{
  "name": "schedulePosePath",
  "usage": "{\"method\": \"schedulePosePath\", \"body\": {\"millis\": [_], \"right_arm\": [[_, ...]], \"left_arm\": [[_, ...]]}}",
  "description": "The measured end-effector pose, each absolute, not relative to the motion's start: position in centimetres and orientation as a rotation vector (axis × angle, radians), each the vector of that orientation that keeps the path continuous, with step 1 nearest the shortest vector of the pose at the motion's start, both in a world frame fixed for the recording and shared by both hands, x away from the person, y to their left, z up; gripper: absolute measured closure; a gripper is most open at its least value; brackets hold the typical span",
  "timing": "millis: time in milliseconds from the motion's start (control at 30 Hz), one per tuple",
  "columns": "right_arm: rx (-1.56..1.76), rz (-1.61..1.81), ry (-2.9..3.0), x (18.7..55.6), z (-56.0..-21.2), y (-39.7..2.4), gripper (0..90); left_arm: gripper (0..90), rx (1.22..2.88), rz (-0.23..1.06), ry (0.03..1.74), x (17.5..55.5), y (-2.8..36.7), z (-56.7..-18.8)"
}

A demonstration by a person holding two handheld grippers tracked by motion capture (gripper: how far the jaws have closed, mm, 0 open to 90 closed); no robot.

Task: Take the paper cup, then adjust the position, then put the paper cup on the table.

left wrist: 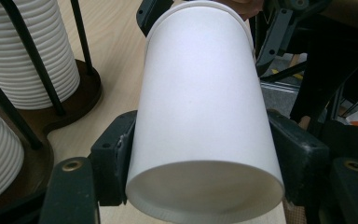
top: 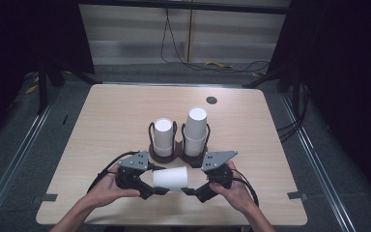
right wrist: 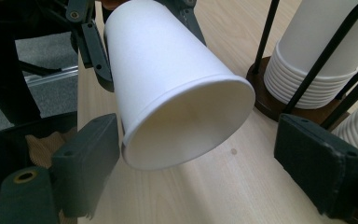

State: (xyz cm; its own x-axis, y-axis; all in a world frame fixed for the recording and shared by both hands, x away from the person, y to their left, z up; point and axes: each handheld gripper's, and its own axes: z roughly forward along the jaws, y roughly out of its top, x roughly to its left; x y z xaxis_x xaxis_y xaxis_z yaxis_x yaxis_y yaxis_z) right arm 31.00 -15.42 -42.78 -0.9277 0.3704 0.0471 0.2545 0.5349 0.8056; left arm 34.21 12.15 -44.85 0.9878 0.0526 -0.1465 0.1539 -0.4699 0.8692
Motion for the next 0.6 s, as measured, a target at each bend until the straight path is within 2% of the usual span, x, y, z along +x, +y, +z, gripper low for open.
{"method": "schedulePosePath", "body": {"millis": [600], "right_arm": [[0.56, 1.583, 2.568, 30.77, -42.89, -15.89, 13.6]], "left_arm": [[32.0, 1.98, -0.151, 0.149, 34.04, 12.45, -44.39]]}}
